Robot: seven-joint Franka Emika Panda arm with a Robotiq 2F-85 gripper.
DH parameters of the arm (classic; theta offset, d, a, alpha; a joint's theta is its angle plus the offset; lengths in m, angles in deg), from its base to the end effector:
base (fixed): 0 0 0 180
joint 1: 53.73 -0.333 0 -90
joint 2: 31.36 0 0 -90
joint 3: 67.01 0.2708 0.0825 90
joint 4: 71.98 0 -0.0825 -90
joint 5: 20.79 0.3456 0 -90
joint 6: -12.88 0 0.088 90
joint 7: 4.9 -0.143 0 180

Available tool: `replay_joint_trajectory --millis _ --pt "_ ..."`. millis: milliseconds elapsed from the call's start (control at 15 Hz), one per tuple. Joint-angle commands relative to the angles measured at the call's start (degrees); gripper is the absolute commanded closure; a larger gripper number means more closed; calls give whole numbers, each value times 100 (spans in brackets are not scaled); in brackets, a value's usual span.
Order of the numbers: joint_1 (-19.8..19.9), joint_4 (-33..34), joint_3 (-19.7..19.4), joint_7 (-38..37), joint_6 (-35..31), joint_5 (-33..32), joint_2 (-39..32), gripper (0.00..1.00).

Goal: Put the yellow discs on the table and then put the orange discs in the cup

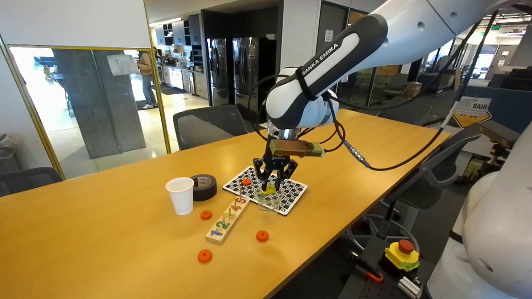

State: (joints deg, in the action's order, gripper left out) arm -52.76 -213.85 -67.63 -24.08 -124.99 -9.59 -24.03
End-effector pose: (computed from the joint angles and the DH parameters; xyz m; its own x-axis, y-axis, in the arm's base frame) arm 0.4480 -0.0064 0.2913 0.8758 -0.4827 -0.0008 -0.4775 -0.8661 -0.1477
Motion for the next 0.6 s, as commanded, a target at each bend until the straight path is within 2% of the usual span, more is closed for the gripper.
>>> replay_joint_trajectory --millis 0,267,333,400,533 --pt "25 310 -56 254 119 213 -282 84" --pt "85 514 -99 169 84 161 -502 84" --pt "95 537 -112 113 24 212 -528 34" --pt "116 574 -125 15 7 132 -553 32" --pt "145 658 -161 11 26 111 -598 17"
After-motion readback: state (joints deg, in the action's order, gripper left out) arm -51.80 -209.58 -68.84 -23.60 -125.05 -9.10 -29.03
